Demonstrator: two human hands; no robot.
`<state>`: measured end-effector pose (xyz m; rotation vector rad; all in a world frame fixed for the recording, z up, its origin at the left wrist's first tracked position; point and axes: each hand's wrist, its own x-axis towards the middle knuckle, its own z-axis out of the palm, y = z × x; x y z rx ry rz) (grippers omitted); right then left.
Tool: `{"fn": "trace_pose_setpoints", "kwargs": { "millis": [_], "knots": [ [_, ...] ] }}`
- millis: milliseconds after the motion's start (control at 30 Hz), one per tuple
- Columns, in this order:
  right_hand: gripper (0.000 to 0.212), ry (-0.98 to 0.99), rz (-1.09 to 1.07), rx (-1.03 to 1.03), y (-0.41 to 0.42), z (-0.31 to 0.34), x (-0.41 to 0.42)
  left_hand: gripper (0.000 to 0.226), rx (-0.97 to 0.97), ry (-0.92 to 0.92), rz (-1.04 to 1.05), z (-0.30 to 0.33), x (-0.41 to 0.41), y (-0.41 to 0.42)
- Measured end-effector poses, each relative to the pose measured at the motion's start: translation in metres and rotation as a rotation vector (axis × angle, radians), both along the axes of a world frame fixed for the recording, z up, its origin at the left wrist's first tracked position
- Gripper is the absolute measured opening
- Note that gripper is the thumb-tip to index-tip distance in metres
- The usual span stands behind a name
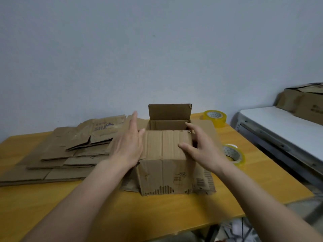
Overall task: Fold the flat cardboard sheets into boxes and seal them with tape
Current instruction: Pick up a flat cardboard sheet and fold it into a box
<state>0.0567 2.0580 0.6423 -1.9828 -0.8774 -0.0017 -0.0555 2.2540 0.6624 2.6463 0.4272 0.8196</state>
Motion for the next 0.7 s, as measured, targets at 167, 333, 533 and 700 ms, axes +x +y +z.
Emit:
{"fn": "trace_pose_setpoints", "kwargs": {
  "millis": [167, 333, 533, 700],
  "knots": [
    [0.066, 0.025, -0.048, -0.034, -0.007, 0.009, 0.020, 0.074, -0.074, 0.240, -0.235, -0.003, 0.019, -0.006],
    [0.115, -0.072, -0.012, -0.417, 0.003, 0.030, 0.038, 0.096, 0.354, 0.608, -0.216, -0.017, 0.024, -0.005],
    [0.123, -0.220, -0.173, -0.436, 0.054, 0.059, 0.062, 0.101, 0.374, 0.641, -0.146, -0.018, 0.035, -0.014],
    [0.102, -0.231, 0.027, -0.792, 0.053, 0.056, 0.064, 0.125, 0.181, 0.497, 0.026, -0.022, 0.033, -0.010]
  ]
}}
